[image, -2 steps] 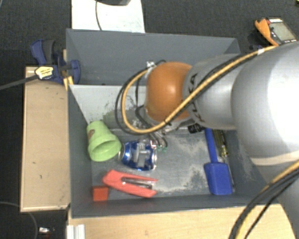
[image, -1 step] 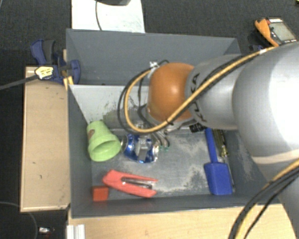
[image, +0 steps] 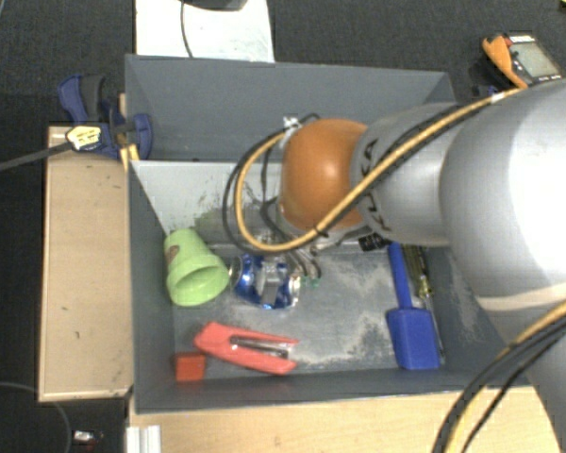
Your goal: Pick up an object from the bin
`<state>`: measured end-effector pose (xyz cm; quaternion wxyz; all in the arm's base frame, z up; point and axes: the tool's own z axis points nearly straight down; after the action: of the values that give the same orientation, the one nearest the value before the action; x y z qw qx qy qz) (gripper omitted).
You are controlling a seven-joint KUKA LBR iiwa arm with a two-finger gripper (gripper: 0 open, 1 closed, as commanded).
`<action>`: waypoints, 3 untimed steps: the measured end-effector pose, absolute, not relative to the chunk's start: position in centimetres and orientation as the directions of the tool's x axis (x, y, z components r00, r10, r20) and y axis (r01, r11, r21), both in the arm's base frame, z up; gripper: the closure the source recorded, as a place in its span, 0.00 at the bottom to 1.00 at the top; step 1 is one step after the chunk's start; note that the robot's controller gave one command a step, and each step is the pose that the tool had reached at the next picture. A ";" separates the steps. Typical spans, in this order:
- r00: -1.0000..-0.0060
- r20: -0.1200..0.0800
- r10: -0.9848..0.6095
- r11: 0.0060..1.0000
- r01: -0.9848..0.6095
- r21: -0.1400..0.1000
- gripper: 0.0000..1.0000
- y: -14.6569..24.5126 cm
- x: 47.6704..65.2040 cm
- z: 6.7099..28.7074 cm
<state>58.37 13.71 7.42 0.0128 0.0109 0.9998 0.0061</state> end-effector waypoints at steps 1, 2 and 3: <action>-0.999 -0.021 0.023 1.000 0.023 0.013 1.00 13.7 58.2 9.3; -0.999 -0.021 0.025 1.000 0.024 0.012 1.00 13.7 58.2 13.8; -0.999 -0.031 0.026 1.000 0.025 0.014 1.00 13.7 58.4 17.0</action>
Offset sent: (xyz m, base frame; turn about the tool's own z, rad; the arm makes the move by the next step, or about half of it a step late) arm -0.0010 -0.0001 0.1019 0.0008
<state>58.43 13.69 16.98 0.0158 0.0127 0.9998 0.0069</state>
